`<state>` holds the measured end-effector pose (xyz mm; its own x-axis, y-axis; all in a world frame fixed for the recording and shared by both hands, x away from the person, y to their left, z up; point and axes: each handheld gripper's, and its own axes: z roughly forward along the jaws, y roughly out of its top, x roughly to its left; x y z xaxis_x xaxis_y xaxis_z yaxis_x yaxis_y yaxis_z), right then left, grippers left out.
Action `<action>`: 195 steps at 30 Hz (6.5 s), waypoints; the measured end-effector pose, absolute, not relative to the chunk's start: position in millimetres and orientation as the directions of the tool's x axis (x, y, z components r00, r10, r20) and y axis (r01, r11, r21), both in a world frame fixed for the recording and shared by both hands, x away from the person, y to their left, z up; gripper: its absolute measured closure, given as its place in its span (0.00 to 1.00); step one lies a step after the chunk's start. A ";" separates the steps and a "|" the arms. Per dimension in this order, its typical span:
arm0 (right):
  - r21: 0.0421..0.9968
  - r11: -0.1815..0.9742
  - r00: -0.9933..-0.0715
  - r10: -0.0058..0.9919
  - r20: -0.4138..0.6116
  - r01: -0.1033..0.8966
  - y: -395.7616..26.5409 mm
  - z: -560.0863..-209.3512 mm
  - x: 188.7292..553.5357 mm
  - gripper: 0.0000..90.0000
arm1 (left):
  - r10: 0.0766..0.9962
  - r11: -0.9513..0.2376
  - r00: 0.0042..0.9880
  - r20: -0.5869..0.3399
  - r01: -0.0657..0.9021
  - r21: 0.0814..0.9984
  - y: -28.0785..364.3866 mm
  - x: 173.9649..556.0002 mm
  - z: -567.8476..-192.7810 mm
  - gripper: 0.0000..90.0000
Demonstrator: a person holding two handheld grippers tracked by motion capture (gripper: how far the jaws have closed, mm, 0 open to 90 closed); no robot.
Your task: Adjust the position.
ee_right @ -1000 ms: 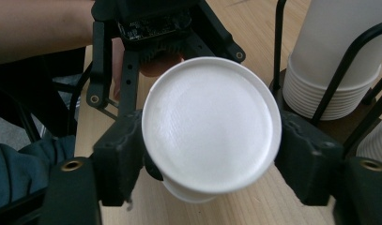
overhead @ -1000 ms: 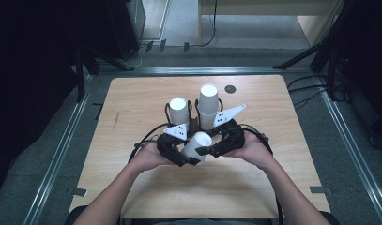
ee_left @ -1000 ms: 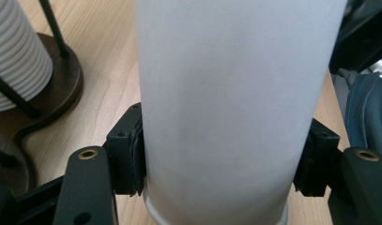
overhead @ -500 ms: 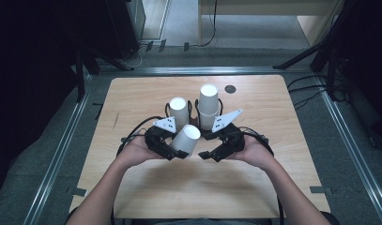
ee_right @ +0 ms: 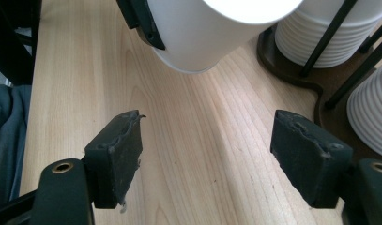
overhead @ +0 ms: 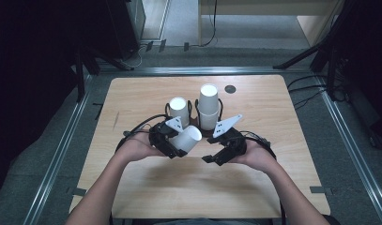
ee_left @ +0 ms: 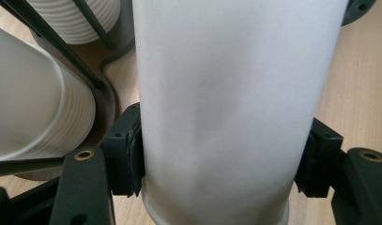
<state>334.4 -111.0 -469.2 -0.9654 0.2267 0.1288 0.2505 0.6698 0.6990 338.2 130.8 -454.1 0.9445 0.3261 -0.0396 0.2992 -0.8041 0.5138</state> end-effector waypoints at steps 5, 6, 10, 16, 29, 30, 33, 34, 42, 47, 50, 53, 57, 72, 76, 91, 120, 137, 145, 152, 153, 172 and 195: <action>0.699 0.672 -0.966 0.235 0.112 0.244 -113.7 -472.2 332.8 0.28 | 0.316 -0.845 0.948 -0.034 0.297 0.445 122.1 341.2 -460.1 0.36; 0.700 0.670 -0.965 0.235 0.116 0.247 -114.3 -472.4 332.6 0.29 | 0.312 -0.851 0.950 -0.028 0.293 0.437 120.6 341.2 -461.0 0.36; 0.703 0.665 -0.963 0.245 0.113 0.252 -117.0 -473.7 333.0 0.29 | 0.285 -0.877 0.958 -0.026 0.272 0.397 112.7 341.0 -463.5 0.36; 0.717 0.652 -0.964 0.236 0.120 0.248 -118.4 -474.6 332.8 0.29 | 0.247 -0.901 0.969 -0.016 0.236 0.365 98.6 335.5 -466.2 0.35; 0.732 0.653 -0.980 0.161 0.119 0.196 -105.2 -474.9 326.9 0.29 | 0.128 -0.930 0.991 -0.023 0.128 0.345 77.9 321.4 -471.8 0.34; 0.729 0.655 -0.980 0.156 0.123 0.196 -104.5 -475.3 327.0 0.29 | 0.114 -0.933 0.993 -0.017 0.113 0.342 77.3 320.9 -471.9 0.34; 0.727 0.660 -0.982 0.123 0.145 0.190 -104.1 -475.9 326.7 0.37 | 0.104 -0.932 0.994 -0.022 0.105 0.346 76.9 320.1 -473.1 0.33; 0.726 0.662 -0.982 0.120 0.144 0.187 -104.2 -475.6 326.4 0.37 | 0.101 -0.931 0.995 -0.025 0.104 0.349 77.3 320.5 -473.2 0.33; 0.730 0.648 -0.976 0.117 0.184 0.215 -107.5 -469.7 326.8 0.38 | 0.109 -0.887 0.989 -0.096 0.140 0.440 88.9 321.6 -470.6 0.19; 0.736 0.638 -0.974 0.134 0.185 0.228 -111.7 -466.4 328.2 0.38 | 0.150 -0.853 0.983 -0.109 0.184 0.488 95.2 325.5 -471.3 0.10; 0.736 0.633 -0.971 0.152 0.187 0.241 -116.2 -465.0 330.5 0.38 | 0.179 -0.811 0.978 -0.107 0.208 0.547 103.3 327.8 -468.8 0.10; 0.742 0.625 -0.970 0.158 0.186 0.244 -119.0 -463.5 332.0 0.38 | 0.193 -0.776 0.973 -0.125 0.229 0.588 108.9 329.0 -466.6 0.10; 0.751 0.613 -0.969 0.166 0.183 0.247 -123.1 -461.0 333.1 0.38 | 0.220 -0.725 0.967 -0.128 0.250 0.642 114.9 328.3 -466.5 0.10; 0.797 0.548 -0.967 0.149 0.207 0.255 -130.1 -447.5 333.9 0.38 | 0.234 -0.592 0.959 -0.161 0.272 0.759 117.0 326.5 -474.3 0.11; 0.812 0.525 -0.967 0.137 0.216 0.256 -130.0 -442.7 333.4 0.38 | 0.213 -0.559 0.962 -0.173 0.265 0.785 119.3 324.8 -473.5 0.15; 0.794 0.555 -0.969 0.152 0.196 0.248 -121.9 -446.0 329.6 0.20 | 0.211 -0.591 0.959 -0.188 0.279 0.757 129.6 328.1 -463.9 0.28; 0.625 0.751 -0.973 0.219 0.073 0.216 -117.3 -475.7 334.0 0.24 | 0.245 -0.790 0.963 -0.108 0.263 0.554 124.6 340.0 -445.4 0.28; 0.643 0.749 -0.984 0.174 0.040 0.158 -106.8 -474.9 329.3 0.28 | 0.226 -0.857 0.960 -0.163 0.276 0.435 100.7 338.8 -466.9 0.28; 0.638 0.758 -0.990 0.132 0.048 0.133 -99.1 -476.2 325.1 0.33 | 0.211 -0.870 0.960 -0.184 0.270 0.412 94.1 336.8 -473.1 0.27; 0.628 0.771 -0.994 0.101 0.050 0.110 -96.6 -478.1 323.5 0.36 | 0.196 -0.878 0.961 -0.194 0.260 0.401 92.4 335.3 -474.5 0.27; 0.627 0.771 -0.994 0.095 0.055 0.108 -96.8 -478.0 323.1 0.36 | 0.193 -0.879 0.962 -0.193 0.257 0.401 92.5 335.2 -474.5 0.26; 0.666 0.737 -0.993 0.109 0.049 0.114 -107.0 -470.1 326.9 0.37 | 0.218 -0.785 0.964 -0.154 0.267 0.560 106.9 334.3 -465.6 0.11; 0.732 0.666 -0.989 0.116 0.087 0.142 -119.0 -460.3 330.0 0.37 | 0.250 -0.596 0.942 -0.223 0.331 0.732 122.6 328.7 -466.6 0.11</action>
